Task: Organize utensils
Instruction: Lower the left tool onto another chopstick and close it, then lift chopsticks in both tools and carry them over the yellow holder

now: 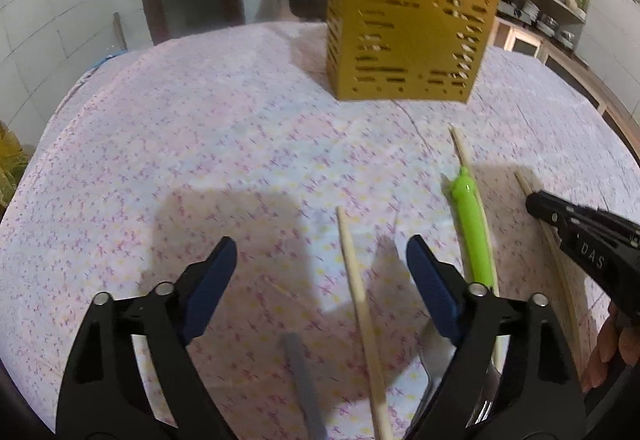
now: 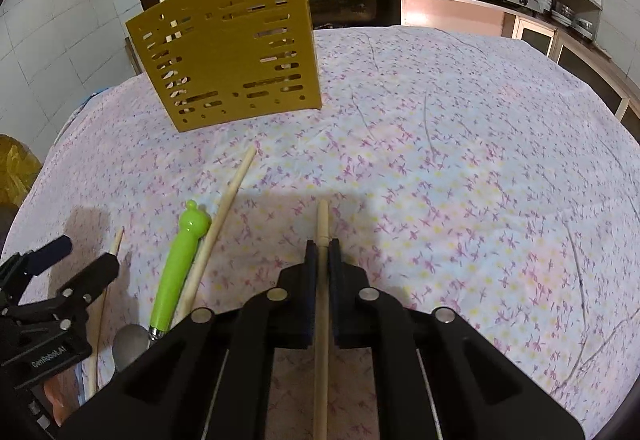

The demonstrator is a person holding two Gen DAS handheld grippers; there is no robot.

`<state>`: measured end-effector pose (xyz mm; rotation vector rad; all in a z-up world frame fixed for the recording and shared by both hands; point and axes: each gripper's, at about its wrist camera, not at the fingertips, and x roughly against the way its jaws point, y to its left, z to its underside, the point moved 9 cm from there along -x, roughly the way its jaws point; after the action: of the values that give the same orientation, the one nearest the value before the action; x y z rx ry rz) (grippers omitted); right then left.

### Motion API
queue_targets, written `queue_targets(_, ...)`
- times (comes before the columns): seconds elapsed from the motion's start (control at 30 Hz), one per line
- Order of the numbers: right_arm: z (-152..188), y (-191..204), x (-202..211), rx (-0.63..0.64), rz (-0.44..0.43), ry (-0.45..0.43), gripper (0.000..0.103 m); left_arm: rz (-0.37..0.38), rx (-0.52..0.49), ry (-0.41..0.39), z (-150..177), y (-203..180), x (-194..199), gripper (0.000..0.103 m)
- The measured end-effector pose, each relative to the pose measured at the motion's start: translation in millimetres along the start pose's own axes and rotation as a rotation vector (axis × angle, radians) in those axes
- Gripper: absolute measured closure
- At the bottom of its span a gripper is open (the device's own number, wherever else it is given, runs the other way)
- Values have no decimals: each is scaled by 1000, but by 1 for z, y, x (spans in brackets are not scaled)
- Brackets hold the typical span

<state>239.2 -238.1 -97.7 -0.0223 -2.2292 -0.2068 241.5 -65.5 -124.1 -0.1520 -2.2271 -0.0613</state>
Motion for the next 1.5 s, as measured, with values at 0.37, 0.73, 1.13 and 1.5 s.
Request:
queue_targets(0.37,2,0,0,2,0,2,97,7,-24,45,7,-7,-3,55)
queue_targets(0.73,-5,-2,-5,7,12,44,97,10,-3,44,4,-10,-4,89)
queue_targets(1.13,-11,1,9,-16,-27,-22,97,9,18,-5,-10,-2,7,96)
queue_targets(1.5,-41,12,59,-8,-90,-244,97,-14,58,-198,-48,22,58,98)
